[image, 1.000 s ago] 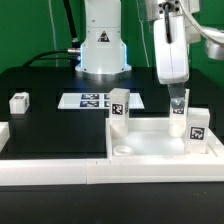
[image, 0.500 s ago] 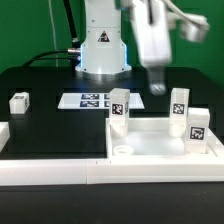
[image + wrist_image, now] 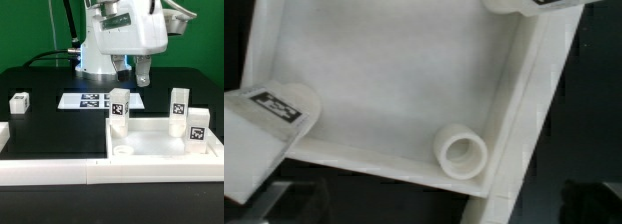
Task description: Assemble square table
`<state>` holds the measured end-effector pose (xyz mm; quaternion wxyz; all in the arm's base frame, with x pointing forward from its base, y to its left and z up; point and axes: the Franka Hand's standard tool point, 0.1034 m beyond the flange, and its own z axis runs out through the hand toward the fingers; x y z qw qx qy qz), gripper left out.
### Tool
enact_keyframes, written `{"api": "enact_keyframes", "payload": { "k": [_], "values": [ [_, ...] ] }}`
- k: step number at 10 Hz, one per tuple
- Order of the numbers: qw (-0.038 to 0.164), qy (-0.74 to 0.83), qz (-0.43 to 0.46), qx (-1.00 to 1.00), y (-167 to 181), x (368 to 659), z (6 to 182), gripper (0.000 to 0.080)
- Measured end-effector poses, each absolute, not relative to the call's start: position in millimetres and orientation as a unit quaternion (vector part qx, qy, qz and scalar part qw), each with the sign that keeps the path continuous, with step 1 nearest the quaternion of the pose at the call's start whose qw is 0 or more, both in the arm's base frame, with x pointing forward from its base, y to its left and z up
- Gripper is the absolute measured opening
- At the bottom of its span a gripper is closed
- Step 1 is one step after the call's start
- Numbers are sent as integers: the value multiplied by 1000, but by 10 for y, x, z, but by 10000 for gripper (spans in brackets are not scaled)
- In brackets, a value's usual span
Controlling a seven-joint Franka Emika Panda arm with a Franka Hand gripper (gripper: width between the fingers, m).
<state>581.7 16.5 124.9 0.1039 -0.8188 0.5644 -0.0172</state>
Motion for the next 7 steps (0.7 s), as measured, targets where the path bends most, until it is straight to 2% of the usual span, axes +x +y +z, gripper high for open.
{"api": "enact_keyframes", "payload": {
  "k": [2, 5, 7],
  "values": [
    [100, 499, -34, -860, 102, 5810, 1224, 649],
    [83, 341, -55, -935, -458, 5489, 1194, 649],
    [62, 244, -66, -966, -815, 5270, 1104, 649]
  ]
}}
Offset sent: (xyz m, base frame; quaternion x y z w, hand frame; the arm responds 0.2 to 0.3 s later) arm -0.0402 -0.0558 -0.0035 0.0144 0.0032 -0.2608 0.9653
